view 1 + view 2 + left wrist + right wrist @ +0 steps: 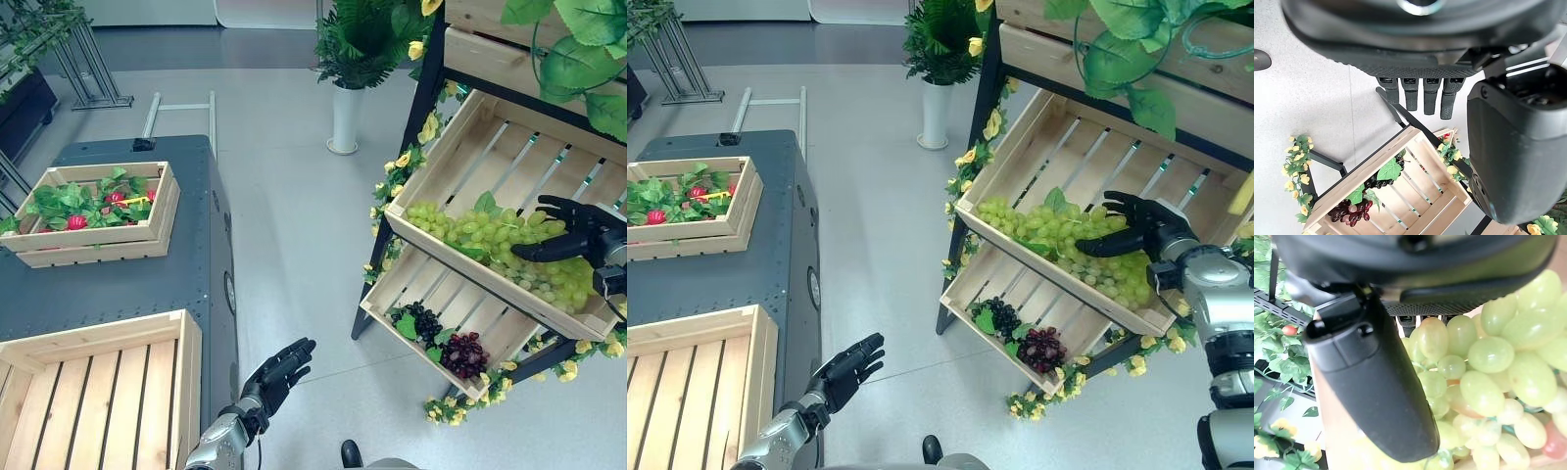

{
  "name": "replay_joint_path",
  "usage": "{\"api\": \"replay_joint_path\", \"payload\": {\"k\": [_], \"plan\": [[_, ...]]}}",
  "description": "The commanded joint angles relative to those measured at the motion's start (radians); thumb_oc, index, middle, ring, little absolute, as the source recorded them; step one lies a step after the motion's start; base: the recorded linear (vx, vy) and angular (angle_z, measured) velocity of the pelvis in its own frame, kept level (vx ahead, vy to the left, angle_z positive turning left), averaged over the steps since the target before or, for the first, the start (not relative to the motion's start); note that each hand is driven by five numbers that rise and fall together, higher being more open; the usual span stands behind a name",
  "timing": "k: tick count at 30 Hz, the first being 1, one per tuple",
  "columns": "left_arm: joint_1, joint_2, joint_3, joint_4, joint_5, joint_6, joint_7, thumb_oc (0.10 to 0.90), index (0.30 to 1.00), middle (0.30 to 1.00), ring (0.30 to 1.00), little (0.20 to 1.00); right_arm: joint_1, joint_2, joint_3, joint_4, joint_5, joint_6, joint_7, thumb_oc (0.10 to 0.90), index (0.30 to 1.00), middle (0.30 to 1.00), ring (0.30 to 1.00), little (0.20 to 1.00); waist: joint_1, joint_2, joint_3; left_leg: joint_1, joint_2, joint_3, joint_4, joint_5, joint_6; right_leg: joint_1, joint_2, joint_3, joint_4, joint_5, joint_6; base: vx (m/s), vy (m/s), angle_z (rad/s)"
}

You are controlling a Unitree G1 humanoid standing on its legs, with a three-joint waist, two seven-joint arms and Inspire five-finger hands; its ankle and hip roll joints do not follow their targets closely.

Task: Pick up the fruits from the basket on one side to the basket on the other side

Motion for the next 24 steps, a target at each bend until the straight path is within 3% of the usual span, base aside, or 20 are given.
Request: {"api": "replay_joint_path", "payload": {"k": [1,5,8,11,14,19,24], "plan": [[-0.076,0.01,-0.034,-0.061,0.011,-0.041,-0.049,0.8,0.9,0.9,0.9,0.9,-0.071,-0.02,-0.1,-0.003,-0.045,-0.088,-0.047,0.8,0.9,0.9,0.9,0.9,0.016,-0.012,-0.053,-0.004,-0.021,-0.051,0.01,-0.093,0.004,0.047,0.031,-0.029,0.003,-0.031,0.009,0.0,0.0,0.0],[-0.074,0.009,-0.033,-0.056,0.02,-0.043,-0.05,0.8,0.9,0.9,0.9,0.9,-0.047,-0.027,-0.099,-0.051,-0.098,-0.086,-0.054,0.8,0.9,0.9,0.9,0.9,0.007,-0.013,-0.056,-0.004,-0.019,-0.042,0.01,-0.092,0.005,0.044,0.033,-0.024,0.003,-0.03,0.01,0.0,-0.001,-0.01],[-0.068,0.007,-0.028,-0.059,0.02,-0.044,-0.048,0.8,0.9,0.9,0.9,0.9,-0.021,-0.033,-0.109,-0.119,-0.213,-0.117,-0.076,0.8,0.9,0.9,0.9,0.9,-0.003,-0.013,-0.057,-0.004,-0.018,-0.035,0.01,-0.093,0.005,0.042,0.035,-0.018,0.003,-0.031,0.011,0.0,-0.002,-0.01],[-0.057,0.004,-0.01,-0.063,0.03,-0.04,-0.047,0.8,0.9,0.9,0.9,0.9,0.027,-0.051,-0.117,-0.244,-0.372,-0.141,-0.105,0.8,0.9,0.9,0.9,0.9,-0.016,-0.011,-0.06,-0.006,-0.016,-0.027,0.01,-0.092,0.006,0.037,0.038,-0.007,0.005,-0.03,0.012,0.0,-0.003,-0.02],[-0.039,-0.003,0.003,-0.062,0.038,-0.052,-0.056,0.8,0.9,0.9,0.9,0.9,0.143,-0.086,-0.161,-0.446,-0.618,-0.176,-0.166,0.8,0.9,0.9,0.9,0.9,-0.042,-0.002,-0.06,-0.006,-0.015,-0.013,0.01,-0.094,0.01,0.03,0.044,0.005,0.008,-0.032,0.016,-0.01,0.008,-0.1],[-0.032,-0.019,0.014,-0.037,0.028,-0.077,-0.061,0.8,0.9,0.9,0.9,0.9,0.288,-0.133,-0.249,-0.617,-0.96,-0.207,-0.244,0.8,0.9,0.9,0.9,0.9,-0.066,0.011,-0.068,-0.004,-0.014,0.005,0.01,-0.1,0.013,0.029,0.049,0.02,0.01,-0.038,0.021,0.0,0.016,-0.07],[-0.023,-0.026,0.017,-0.029,0.038,-0.085,-0.07,0.8,0.9,0.9,0.9,0.9,0.374,-0.15,-0.312,-0.702,-1.065,-0.227,-0.288,0.8,0.9,0.9,0.9,0.9,-0.074,0.02,-0.074,-0.003,-0.014,0.016,0.01,-0.104,0.014,0.027,0.048,0.025,0.011,-0.041,0.027,0.01,0.01,-0.06]]}}
